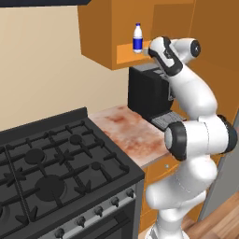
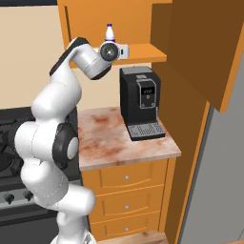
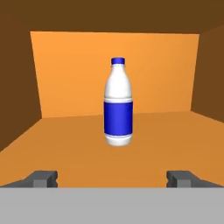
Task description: Pick the bottled water from the counter and place it in the open cabinet.
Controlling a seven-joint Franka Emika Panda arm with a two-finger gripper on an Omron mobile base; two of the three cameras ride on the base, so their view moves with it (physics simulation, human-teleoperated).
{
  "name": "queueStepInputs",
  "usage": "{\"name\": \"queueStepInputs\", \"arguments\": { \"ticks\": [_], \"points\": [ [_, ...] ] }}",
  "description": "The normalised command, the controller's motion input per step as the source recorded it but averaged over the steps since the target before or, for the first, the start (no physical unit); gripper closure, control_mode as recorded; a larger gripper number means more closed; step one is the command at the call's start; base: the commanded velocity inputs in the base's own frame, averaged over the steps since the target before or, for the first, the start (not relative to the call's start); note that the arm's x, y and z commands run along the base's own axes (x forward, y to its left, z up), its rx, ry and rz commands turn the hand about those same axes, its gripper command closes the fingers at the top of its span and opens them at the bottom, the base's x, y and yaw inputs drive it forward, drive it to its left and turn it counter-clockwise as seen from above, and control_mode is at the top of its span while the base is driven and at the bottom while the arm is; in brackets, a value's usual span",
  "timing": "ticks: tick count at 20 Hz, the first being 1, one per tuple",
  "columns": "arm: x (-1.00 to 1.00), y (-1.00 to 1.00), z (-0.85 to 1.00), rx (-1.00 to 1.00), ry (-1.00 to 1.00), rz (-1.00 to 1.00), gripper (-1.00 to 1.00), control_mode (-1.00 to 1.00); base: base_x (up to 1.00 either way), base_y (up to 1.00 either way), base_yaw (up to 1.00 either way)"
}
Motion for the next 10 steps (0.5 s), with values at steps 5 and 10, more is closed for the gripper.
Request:
{"name": "queueStepInputs", "arguments": {
  "ticks": [5, 10],
  "points": [
    [-0.99, -0.01, 0.0, 0.0, 0.03, 0.0, -1.0, -1.0, 0.0, 0.0, 0.0],
    [-0.99, -0.02, 0.0, 0.0, 0.13, 0.0, -1.0, -1.0, 0.0, 0.0, 0.0]
  ]
}}
